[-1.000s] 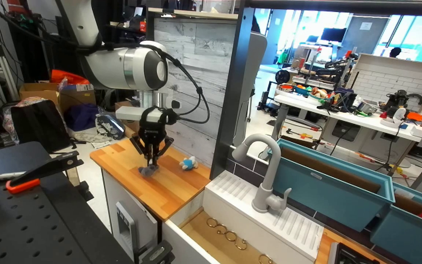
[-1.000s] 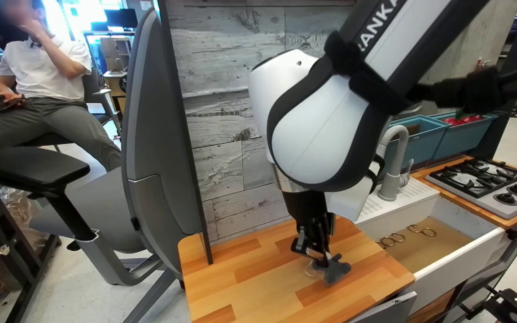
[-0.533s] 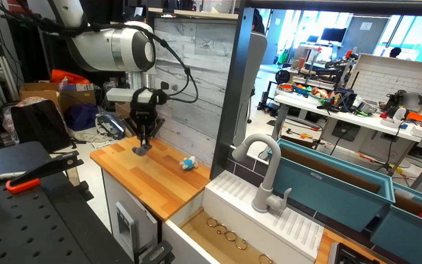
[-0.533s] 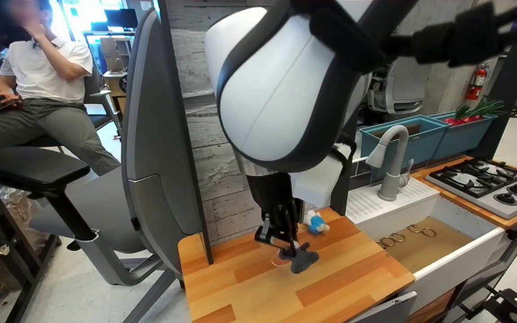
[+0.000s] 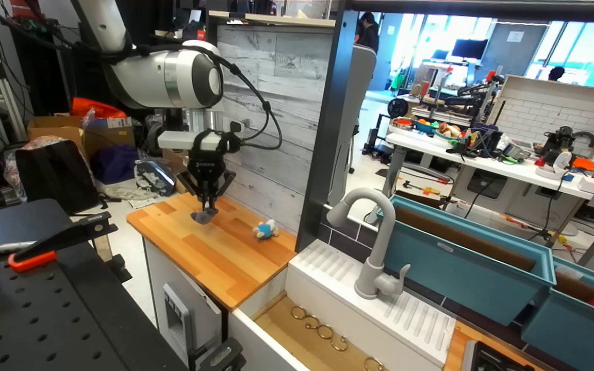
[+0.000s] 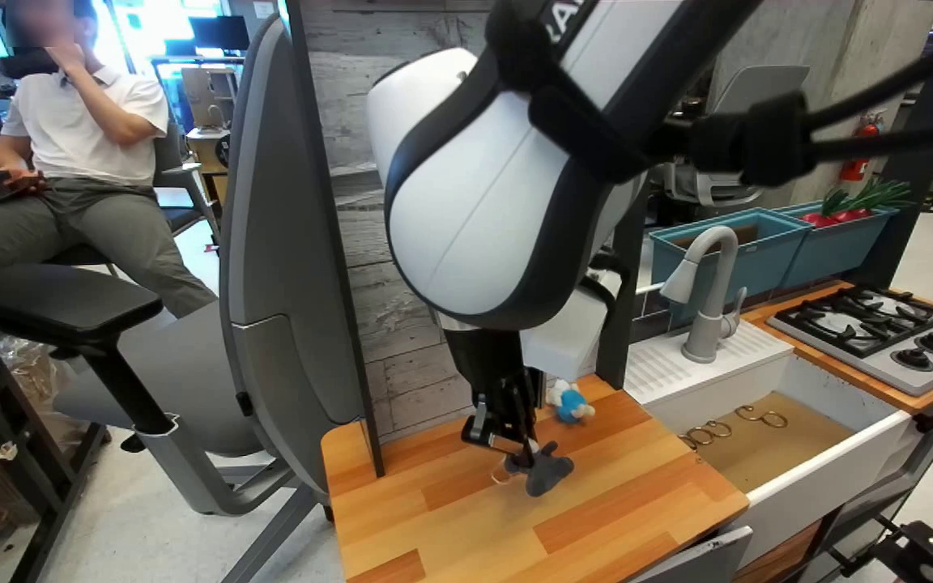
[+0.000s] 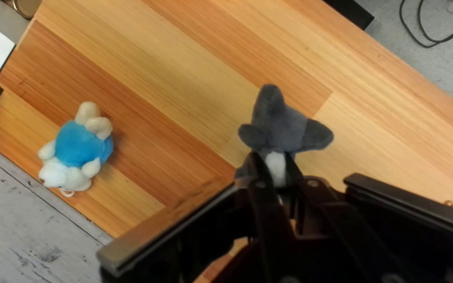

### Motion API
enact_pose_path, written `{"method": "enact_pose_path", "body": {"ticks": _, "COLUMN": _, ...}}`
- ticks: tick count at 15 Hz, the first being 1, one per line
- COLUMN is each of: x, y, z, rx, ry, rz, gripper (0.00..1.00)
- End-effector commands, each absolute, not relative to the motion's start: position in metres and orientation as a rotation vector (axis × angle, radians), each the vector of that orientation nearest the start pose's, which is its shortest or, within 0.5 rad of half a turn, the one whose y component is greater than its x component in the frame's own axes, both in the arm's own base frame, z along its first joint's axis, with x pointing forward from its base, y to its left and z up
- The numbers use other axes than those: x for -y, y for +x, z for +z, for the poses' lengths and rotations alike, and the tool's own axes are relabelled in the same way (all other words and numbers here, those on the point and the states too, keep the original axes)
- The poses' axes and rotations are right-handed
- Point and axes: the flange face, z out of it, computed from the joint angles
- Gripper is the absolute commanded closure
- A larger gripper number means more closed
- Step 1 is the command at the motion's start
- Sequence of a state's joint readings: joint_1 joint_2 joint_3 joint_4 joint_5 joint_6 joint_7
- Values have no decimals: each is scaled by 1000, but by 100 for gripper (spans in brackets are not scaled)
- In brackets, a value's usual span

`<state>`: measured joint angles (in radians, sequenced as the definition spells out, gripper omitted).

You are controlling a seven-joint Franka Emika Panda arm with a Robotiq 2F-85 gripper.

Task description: Move the grey plush toy backwards.

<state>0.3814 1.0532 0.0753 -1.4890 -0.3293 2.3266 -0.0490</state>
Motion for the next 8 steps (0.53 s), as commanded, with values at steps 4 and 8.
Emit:
{"method": "enact_pose_path", "body": {"ticks": 4, "x": -283, "y": 614, "z": 10, "rx": 1291, "ry": -3068, "rz": 316, "gripper": 97}}
{"method": "enact_pose_path", "body": {"ticks": 8, "x": -287, "y": 620, "z": 11, "rx": 1340, "ry": -3055, "rz": 305, "gripper": 97}}
